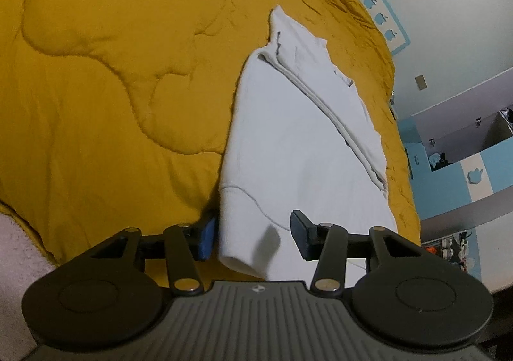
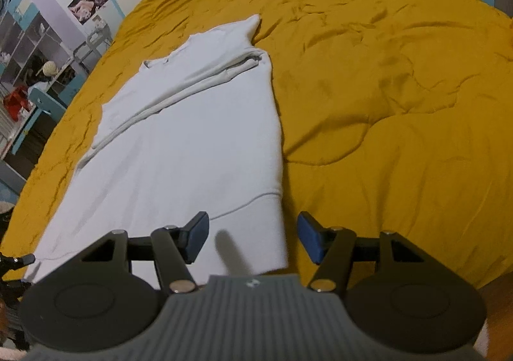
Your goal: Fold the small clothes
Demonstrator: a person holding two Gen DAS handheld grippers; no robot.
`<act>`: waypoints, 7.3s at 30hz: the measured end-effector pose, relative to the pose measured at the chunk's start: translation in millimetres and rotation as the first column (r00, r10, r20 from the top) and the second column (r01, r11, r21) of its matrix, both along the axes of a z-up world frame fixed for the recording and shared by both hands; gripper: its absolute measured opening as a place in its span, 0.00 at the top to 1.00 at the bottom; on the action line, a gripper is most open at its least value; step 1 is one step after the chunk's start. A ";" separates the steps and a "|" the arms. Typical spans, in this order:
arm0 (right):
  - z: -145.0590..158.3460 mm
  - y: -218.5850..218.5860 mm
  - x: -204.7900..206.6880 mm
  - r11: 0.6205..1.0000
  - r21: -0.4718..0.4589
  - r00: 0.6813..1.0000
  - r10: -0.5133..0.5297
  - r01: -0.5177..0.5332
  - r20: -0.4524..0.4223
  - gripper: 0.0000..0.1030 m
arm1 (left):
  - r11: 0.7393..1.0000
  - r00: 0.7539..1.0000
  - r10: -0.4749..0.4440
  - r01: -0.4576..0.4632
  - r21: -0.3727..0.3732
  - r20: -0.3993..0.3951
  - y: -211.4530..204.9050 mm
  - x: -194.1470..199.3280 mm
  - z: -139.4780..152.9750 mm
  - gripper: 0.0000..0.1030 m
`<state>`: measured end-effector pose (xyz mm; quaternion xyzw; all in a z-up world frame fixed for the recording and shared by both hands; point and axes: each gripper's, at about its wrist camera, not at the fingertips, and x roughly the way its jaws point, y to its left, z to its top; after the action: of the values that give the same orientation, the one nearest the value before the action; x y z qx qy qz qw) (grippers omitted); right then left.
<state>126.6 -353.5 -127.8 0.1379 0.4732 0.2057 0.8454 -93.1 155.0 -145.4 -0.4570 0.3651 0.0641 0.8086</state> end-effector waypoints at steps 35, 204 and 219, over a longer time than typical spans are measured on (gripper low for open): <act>15.3 -6.3 20.0 0.967 0.243 0.994 -0.092 0.075 0.059 0.97 | 0.996 0.990 -0.010 0.023 -0.090 0.141 -4.6 32.1 9.6 0.96; -11.2 -20.3 131.4 0.995 0.022 0.995 0.096 -0.096 -0.020 1.00 | 0.979 0.969 -0.201 0.192 0.074 0.145 13.7 121.6 17.3 0.67; 4.9 110.3 175.2 0.932 0.195 0.952 0.294 -0.306 0.090 0.68 | 0.934 0.918 -0.356 0.346 0.084 0.173 -26.3 221.7 -1.1 0.58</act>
<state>301.8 -243.1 -122.9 0.1446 0.4396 0.3844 0.7988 128.6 128.7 -146.4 -0.3667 0.3626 -0.1153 0.8490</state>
